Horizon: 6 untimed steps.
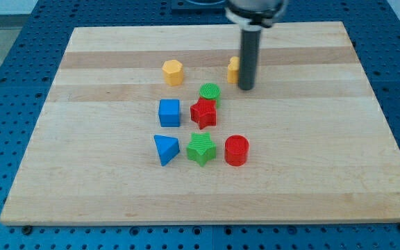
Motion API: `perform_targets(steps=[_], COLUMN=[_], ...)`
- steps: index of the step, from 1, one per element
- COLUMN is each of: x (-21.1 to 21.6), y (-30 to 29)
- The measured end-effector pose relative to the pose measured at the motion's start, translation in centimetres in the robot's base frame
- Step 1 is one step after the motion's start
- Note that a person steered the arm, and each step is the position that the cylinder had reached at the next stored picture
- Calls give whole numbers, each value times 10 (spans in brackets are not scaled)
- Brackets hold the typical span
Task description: Place the yellow heart to the bottom right of the yellow hexagon
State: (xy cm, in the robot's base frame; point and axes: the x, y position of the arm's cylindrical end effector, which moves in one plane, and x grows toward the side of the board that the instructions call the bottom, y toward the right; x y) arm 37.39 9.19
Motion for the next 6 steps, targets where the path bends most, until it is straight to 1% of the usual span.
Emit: perform_targets(steps=[1,2,3,5,6], x=[-1,-38,-49,-45,-44], y=[36,29,-11,-86,-113])
